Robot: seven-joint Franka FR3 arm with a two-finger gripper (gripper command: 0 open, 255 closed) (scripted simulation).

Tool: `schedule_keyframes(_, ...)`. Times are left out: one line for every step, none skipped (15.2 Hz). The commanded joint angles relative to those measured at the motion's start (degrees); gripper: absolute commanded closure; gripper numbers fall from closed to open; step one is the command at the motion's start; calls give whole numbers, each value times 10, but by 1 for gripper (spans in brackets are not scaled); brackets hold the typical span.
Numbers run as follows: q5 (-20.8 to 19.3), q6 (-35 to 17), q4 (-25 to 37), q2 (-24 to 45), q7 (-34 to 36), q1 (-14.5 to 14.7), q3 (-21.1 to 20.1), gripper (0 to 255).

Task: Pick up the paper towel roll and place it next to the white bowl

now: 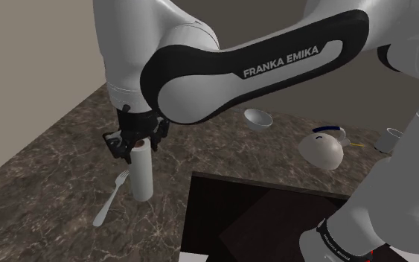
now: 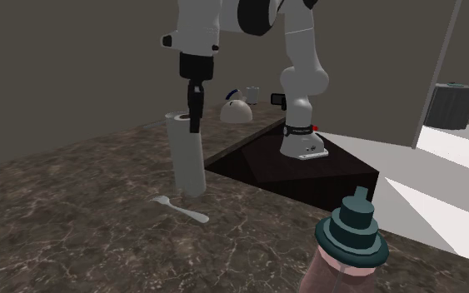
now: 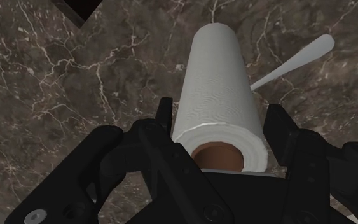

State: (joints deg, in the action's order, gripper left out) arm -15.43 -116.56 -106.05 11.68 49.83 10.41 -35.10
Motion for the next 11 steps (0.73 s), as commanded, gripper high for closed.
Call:
schedule_keyframes(5,15,11,-5,-5,-1,-1,255)
schedule_keyframes(7,22,16,-7,-7,-1,-2,255)
schedule_keyframes(9,28,22,-9,-9,-1,-2,255)
schedule_keyframes(11,35,27,-11,-11,-1,-3,255)
schedule_keyframes(13,42,33,-13,-12,-1,-3,255)
schedule_keyframes(15,49,38,-15,-14,-2,-4,255)
schedule_keyframes(16,56,44,-17,-16,-2,-4,255)
schedule_keyframes(18,63,50,-18,-18,-2,-4,255)
schedule_keyframes(19,70,56,-20,-19,-2,-5,255)
schedule_keyframes(20,78,63,-21,-21,-2,-5,255)
schedule_keyframes(22,85,69,-22,-22,-2,-5,255)
